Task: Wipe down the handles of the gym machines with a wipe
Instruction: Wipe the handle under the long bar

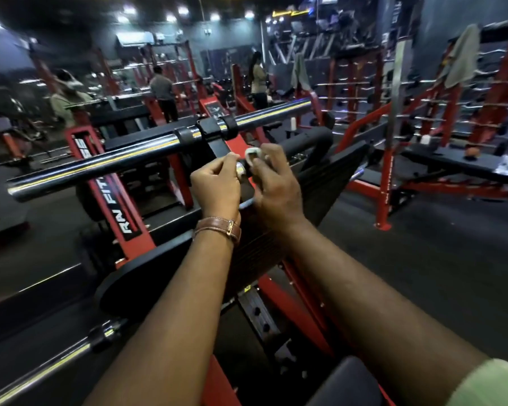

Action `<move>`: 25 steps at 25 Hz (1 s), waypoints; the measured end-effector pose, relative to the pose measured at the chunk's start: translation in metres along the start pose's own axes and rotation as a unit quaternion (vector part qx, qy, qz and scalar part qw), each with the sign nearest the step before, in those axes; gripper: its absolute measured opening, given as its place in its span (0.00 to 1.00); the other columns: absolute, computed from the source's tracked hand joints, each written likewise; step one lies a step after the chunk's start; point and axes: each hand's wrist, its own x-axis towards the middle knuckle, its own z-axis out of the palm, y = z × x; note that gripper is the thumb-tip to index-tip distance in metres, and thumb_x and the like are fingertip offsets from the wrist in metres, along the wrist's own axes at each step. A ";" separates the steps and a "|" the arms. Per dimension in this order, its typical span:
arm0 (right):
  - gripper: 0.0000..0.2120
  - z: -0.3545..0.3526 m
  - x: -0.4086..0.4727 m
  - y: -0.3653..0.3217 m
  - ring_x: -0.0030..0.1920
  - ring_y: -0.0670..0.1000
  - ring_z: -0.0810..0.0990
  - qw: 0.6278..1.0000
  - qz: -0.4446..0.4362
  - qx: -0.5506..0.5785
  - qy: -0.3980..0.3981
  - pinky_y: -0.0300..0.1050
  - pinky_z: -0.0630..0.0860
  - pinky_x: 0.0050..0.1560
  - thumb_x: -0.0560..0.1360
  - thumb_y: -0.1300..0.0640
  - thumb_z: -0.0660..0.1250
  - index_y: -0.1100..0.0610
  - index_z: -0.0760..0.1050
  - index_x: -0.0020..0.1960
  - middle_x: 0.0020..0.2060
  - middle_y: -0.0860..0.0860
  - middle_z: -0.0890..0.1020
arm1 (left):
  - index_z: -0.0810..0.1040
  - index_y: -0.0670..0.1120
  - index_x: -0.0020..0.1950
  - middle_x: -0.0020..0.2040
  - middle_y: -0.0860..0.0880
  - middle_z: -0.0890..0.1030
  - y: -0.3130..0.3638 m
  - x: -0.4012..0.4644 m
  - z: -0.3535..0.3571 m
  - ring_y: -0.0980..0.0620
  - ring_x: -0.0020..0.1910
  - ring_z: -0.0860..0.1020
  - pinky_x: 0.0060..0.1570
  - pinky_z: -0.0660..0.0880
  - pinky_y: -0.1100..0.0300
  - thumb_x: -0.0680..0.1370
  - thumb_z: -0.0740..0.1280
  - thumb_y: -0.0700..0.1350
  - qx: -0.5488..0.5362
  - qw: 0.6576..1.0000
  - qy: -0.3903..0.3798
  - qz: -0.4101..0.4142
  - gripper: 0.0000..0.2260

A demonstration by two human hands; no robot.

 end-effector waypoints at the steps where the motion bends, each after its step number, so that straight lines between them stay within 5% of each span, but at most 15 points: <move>1: 0.09 -0.004 0.008 0.017 0.56 0.55 0.77 0.999 0.022 0.004 0.042 0.51 0.78 0.49 0.74 0.68 0.65 0.62 0.79 0.52 0.58 0.58 0.75 | 0.85 0.46 0.33 0.28 0.52 0.80 -0.002 -0.001 0.000 0.55 0.29 0.75 0.34 0.71 0.61 0.73 0.72 0.41 -0.002 1.000 0.002 0.009 0.09; 4: 0.10 -0.008 0.025 0.033 0.47 0.56 0.77 0.976 0.136 0.038 0.167 0.50 0.76 0.45 0.69 0.73 0.62 0.62 0.77 0.42 0.48 0.57 0.75 | 0.84 0.43 0.32 0.26 0.52 0.77 -0.007 -0.002 0.003 0.54 0.29 0.72 0.33 0.69 0.61 0.72 0.72 0.39 -0.024 0.999 0.015 0.019 0.09; 9: 0.20 0.007 0.006 0.028 0.56 0.58 0.79 0.996 -0.055 -0.018 0.068 0.50 0.80 0.55 0.69 0.73 0.65 0.65 0.80 0.59 0.58 0.59 0.76 | 0.84 0.36 0.36 0.25 0.55 0.75 -0.010 -0.002 0.007 0.59 0.26 0.71 0.31 0.69 0.64 0.74 0.72 0.38 -0.046 0.998 0.026 0.023 0.07; 12: 0.12 -0.006 0.028 0.037 0.49 0.55 0.77 0.986 0.089 -0.017 0.143 0.53 0.80 0.45 0.71 0.70 0.63 0.63 0.80 0.51 0.52 0.56 0.75 | 0.85 0.38 0.37 0.26 0.55 0.76 -0.009 -0.003 0.009 0.61 0.26 0.73 0.32 0.71 0.66 0.75 0.71 0.38 -0.054 0.998 0.028 0.010 0.08; 17: 0.12 0.004 -0.008 -0.004 0.49 0.55 0.78 0.992 -0.085 0.014 0.088 0.44 0.78 0.49 0.73 0.68 0.66 0.66 0.80 0.56 0.53 0.58 0.77 | 0.82 0.46 0.29 0.30 0.51 0.78 -0.013 0.000 0.005 0.56 0.30 0.75 0.36 0.72 0.58 0.75 0.72 0.42 -0.046 0.999 0.020 0.006 0.13; 19: 0.10 -0.004 0.009 0.020 0.45 0.55 0.77 0.986 0.037 -0.010 0.165 0.51 0.79 0.44 0.73 0.67 0.63 0.64 0.81 0.51 0.48 0.57 0.77 | 0.84 0.45 0.32 0.32 0.48 0.81 -0.012 0.001 0.002 0.57 0.31 0.77 0.40 0.76 0.58 0.76 0.72 0.42 -0.033 0.999 0.005 0.007 0.12; 21: 0.09 -0.001 0.020 0.031 0.43 0.56 0.78 0.955 0.205 0.022 0.212 0.53 0.78 0.45 0.74 0.65 0.62 0.64 0.81 0.48 0.46 0.57 0.77 | 0.85 0.45 0.33 0.32 0.48 0.83 -0.010 0.001 0.000 0.56 0.33 0.79 0.48 0.79 0.56 0.76 0.72 0.43 -0.019 1.000 -0.002 0.008 0.11; 23: 0.09 0.001 0.027 0.026 0.43 0.55 0.80 0.878 0.390 0.160 0.225 0.49 0.80 0.49 0.76 0.62 0.62 0.64 0.80 0.49 0.47 0.57 0.79 | 0.86 0.43 0.35 0.32 0.49 0.83 -0.009 0.001 -0.001 0.55 0.33 0.80 0.49 0.80 0.55 0.76 0.72 0.43 -0.015 1.000 -0.002 0.009 0.10; 25: 0.09 -0.010 0.040 0.015 0.31 0.49 0.80 0.697 0.555 0.384 0.243 0.43 0.80 0.35 0.78 0.65 0.62 0.61 0.76 0.40 0.37 0.55 0.78 | 0.86 0.43 0.36 0.31 0.49 0.83 -0.009 0.002 -0.002 0.55 0.33 0.81 0.47 0.80 0.56 0.75 0.72 0.44 -0.009 1.000 -0.003 0.012 0.09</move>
